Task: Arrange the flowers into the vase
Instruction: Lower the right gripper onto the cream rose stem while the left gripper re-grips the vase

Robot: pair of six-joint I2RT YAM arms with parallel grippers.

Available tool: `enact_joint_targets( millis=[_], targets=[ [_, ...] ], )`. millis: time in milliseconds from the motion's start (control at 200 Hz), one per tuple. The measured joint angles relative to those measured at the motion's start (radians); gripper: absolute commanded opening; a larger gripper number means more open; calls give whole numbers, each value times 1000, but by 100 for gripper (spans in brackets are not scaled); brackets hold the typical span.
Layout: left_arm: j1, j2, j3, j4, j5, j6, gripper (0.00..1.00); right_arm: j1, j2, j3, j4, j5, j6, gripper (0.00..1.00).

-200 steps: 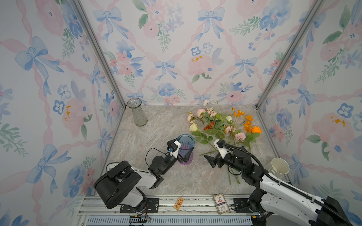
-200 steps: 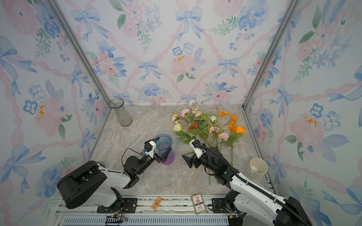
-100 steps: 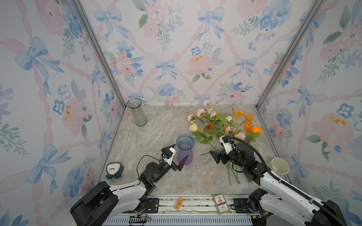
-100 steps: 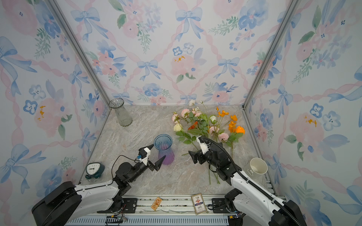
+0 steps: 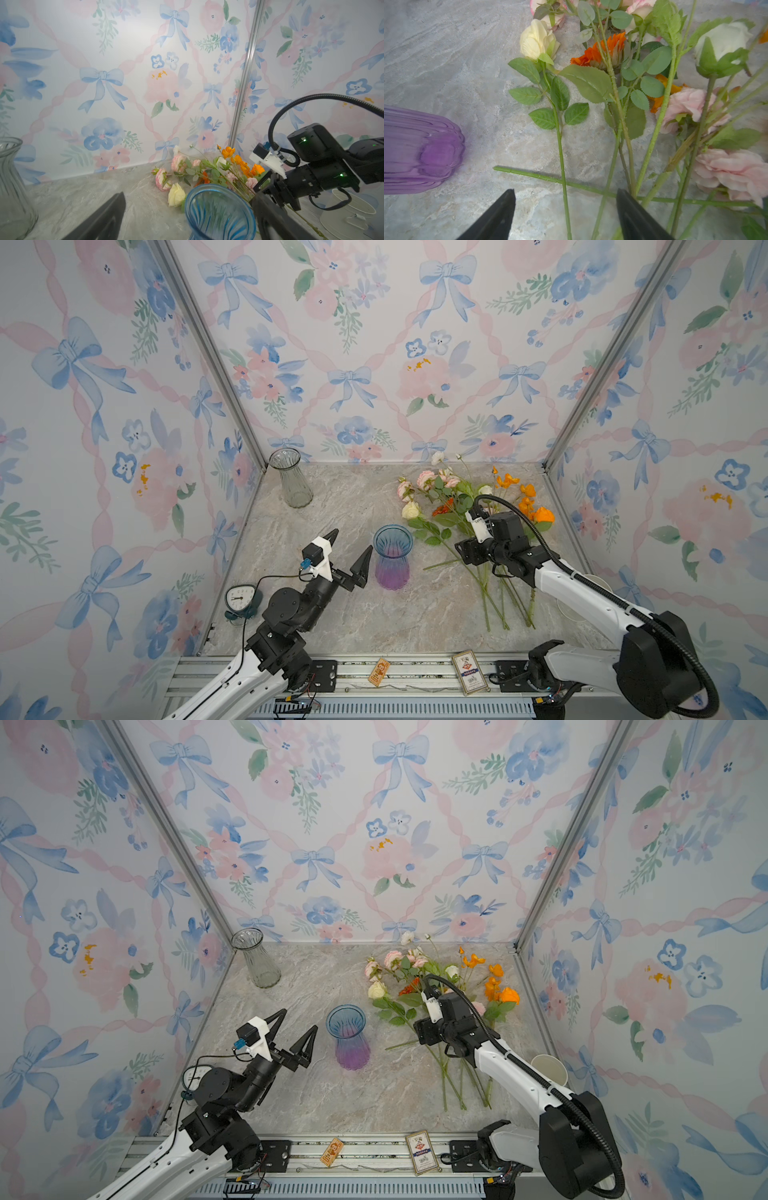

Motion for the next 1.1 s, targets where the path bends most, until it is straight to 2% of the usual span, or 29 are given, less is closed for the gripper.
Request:
enact_joint_targets(
  millis=[140,250,405,485,575,895,1100],
  targets=[
    [0,340,476,-245,168,126,98,7,66,21,-12,19,-24,68],
    [0,480,620,-360,274,269,98,30,119,21,-14,29,-38,65],
    [14,515,565,-476,428,437,98,68,176,38,-19,34,-47,62],
    [39,484,482,-491,499,471,98,77,206,68,-22,37,-53,59],
    [43,460,435,-519,533,492,98,79,243,110,-31,37,-56,52],
    [40,438,431,-514,512,500,98,79,416,257,-118,51,-42,48],
    [40,392,420,-483,498,507,98,79,487,319,-200,55,-27,40]
  ],
)
